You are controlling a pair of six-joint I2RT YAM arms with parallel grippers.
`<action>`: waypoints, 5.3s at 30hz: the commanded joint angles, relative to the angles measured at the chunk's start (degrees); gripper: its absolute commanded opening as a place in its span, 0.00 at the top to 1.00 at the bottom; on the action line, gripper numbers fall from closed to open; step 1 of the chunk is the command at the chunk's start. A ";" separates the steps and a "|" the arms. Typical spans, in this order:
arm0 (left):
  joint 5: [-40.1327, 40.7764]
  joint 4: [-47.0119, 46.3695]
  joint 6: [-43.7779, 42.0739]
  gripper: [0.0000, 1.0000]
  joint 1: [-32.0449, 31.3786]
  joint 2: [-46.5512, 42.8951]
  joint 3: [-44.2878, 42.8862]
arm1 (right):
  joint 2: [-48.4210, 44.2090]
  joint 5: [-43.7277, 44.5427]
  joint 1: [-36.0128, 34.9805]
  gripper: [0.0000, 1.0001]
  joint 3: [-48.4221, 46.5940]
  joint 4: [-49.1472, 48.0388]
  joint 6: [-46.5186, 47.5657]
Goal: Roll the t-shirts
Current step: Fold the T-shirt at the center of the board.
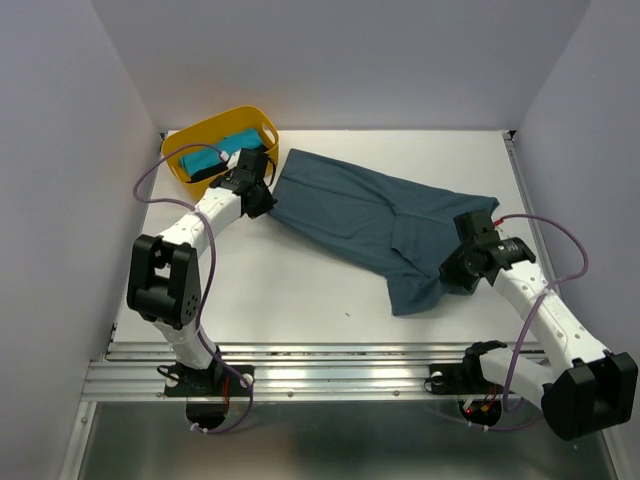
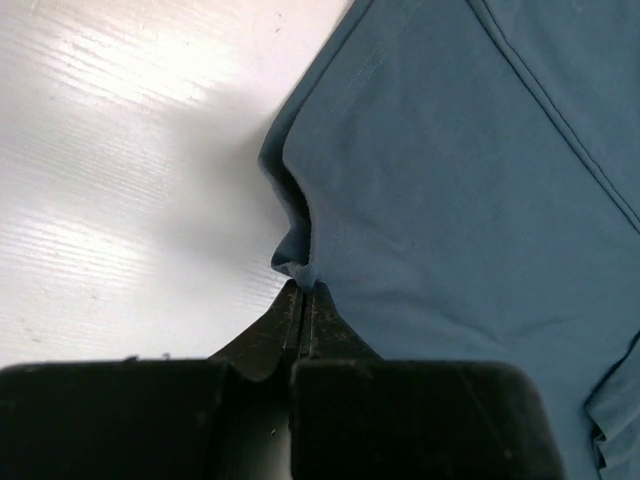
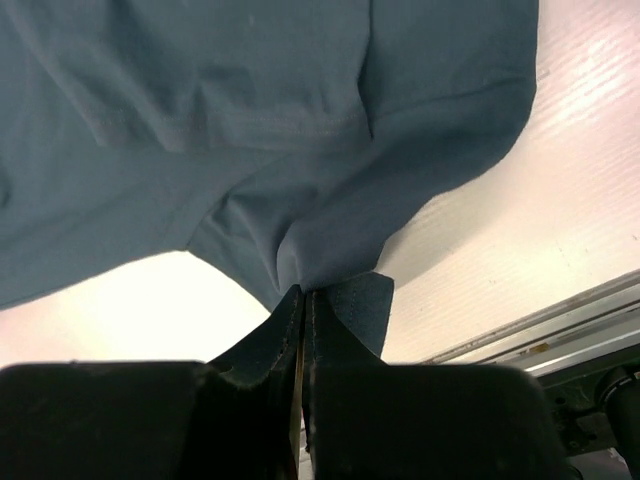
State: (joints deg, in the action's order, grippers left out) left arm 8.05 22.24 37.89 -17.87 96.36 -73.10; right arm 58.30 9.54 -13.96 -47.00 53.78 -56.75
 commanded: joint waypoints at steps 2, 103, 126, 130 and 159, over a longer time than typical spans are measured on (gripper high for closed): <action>1.79 2.02 -2.82 1.00 0.55 2.16 -4.33 | 3.74 6.88 -0.46 0.99 -7.57 0.89 1.11; 3.82 0.96 -14.24 0.53 -0.85 26.78 -37.20 | 34.88 5.24 19.31 0.38 -28.06 -15.28 22.39; 0.38 4.65 -13.98 0.29 -5.42 1.91 -24.90 | 28.61 -16.31 19.32 0.52 -8.01 -28.20 16.67; 0.29 4.92 -14.33 0.29 -5.42 -0.73 -22.00 | 31.95 -16.31 19.32 0.52 -9.95 -28.46 16.76; 0.91 4.57 -11.87 0.31 -5.42 -3.10 -17.96 | 33.45 -16.48 19.32 0.99 -11.88 -39.45 12.99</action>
State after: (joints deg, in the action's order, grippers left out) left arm 9.02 27.73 25.17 -23.38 96.49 -91.77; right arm 91.90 -6.70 4.93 -55.57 19.16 -42.35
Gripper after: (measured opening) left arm 0.691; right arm 0.022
